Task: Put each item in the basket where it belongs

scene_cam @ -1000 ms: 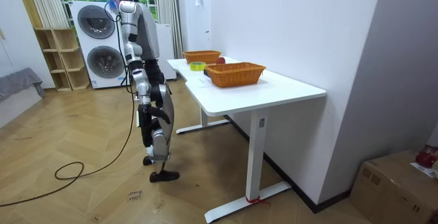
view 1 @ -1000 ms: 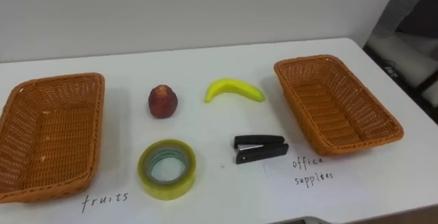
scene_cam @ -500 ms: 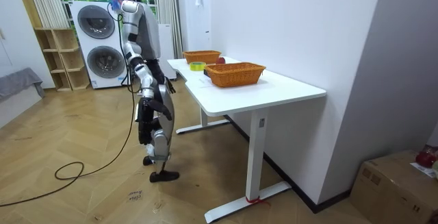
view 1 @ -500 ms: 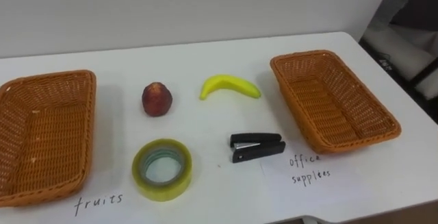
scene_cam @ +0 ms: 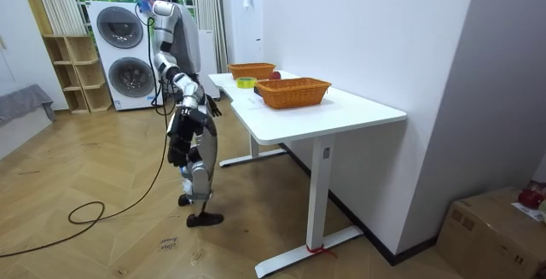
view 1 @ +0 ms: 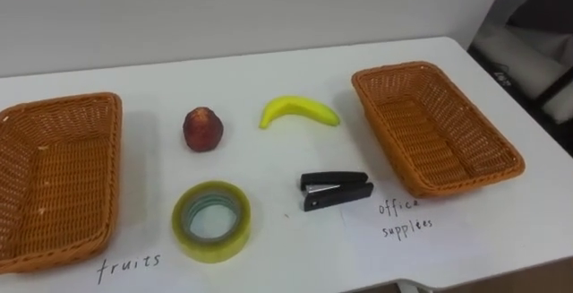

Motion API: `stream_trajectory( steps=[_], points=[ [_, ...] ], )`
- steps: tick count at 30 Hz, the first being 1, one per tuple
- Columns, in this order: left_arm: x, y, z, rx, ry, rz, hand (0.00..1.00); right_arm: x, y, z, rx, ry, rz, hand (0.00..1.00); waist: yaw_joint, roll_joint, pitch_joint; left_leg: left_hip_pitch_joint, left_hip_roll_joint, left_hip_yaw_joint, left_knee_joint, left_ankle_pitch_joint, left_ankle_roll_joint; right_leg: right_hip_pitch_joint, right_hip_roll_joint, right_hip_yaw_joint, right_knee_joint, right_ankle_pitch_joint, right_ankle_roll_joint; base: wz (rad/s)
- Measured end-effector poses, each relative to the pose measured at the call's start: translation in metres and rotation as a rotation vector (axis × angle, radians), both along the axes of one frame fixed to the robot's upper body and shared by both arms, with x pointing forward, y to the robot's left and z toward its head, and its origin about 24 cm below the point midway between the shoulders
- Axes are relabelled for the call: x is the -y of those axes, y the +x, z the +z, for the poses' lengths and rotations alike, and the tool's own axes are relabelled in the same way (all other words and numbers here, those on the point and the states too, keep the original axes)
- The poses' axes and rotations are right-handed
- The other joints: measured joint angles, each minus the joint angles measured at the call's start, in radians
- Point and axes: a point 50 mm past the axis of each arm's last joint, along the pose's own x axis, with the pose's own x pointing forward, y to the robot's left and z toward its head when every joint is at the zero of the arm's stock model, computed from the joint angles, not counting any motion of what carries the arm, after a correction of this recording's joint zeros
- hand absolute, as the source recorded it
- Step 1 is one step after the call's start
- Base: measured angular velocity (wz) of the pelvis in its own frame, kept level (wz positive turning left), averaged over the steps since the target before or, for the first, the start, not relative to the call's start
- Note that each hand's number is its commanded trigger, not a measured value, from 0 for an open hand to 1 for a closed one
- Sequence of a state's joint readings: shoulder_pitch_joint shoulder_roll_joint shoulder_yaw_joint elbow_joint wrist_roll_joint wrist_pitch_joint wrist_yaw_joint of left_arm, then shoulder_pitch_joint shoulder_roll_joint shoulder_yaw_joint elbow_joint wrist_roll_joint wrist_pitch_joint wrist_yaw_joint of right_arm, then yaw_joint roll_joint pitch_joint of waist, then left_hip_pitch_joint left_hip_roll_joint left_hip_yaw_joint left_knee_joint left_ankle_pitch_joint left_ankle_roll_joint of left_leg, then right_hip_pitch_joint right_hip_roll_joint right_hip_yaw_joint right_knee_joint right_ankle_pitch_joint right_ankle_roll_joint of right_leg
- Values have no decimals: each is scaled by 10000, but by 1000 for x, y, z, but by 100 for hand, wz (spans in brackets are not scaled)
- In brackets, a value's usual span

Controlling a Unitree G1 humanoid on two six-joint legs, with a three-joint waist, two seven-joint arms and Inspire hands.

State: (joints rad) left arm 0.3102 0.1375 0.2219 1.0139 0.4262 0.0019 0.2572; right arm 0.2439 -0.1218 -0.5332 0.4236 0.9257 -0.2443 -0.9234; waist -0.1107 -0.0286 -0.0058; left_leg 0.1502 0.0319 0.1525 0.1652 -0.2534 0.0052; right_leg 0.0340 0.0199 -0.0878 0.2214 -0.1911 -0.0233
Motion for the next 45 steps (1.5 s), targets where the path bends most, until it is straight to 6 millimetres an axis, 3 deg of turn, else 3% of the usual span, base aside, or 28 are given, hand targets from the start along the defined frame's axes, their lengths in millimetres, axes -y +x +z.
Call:
stream_trajectory(
  steps=[5, 10, 20, 29, 38, 45],
  points=[
    [2, 4, -1, 20, -55, -202, 0, 6, 14, 23, -564, -1452, 114, 0, 77, 43, 41, 3, -14, -4, -4, 2, 2, -59, 4, 24, -5, 2, 9, -2],
    [4, 3, -2, -117, -168, -396, 0, 4, 33, 50, -718, -3200, 764, 0, 123, -12, 23, -130, -29, 56, -9, 3, 4, -277, 0, 41, 115, -13, 20, -5],
    [1, 0, -1, -262, -82, -502, 0, 6, 50, 87, -246, -5157, 1167, 0, 359, -355, 39, -235, -34, 31, -13, 5, 8, -441, -12, -6, 166, -14, 20, 0],
    [2, -4, -3, -689, -190, -951, 0, -7, 71, 120, -115, -7518, 2489, 0, 590, -289, 69, -142, -39, 44, -9, 5, 8, -324, -9, 10, 151, -10, 26, 0],
    [4, -5, -5, -935, -395, -1135, 0, -14, 88, 145, 797, -8587, 3183, 0, 637, -304, 47, -135, -33, -5, -6, 6, 8, -266, -7, 4, 172, -8, 23, 0],
    [6, -5, -5, -899, -459, -1172, 0, -17, 99, 167, 1704, -9436, 4124, 0, 697, -328, 84, 21, -37, 27, -15, 5, 8, -159, -4, 42, 149, -8, 21, -1]
  ],
)
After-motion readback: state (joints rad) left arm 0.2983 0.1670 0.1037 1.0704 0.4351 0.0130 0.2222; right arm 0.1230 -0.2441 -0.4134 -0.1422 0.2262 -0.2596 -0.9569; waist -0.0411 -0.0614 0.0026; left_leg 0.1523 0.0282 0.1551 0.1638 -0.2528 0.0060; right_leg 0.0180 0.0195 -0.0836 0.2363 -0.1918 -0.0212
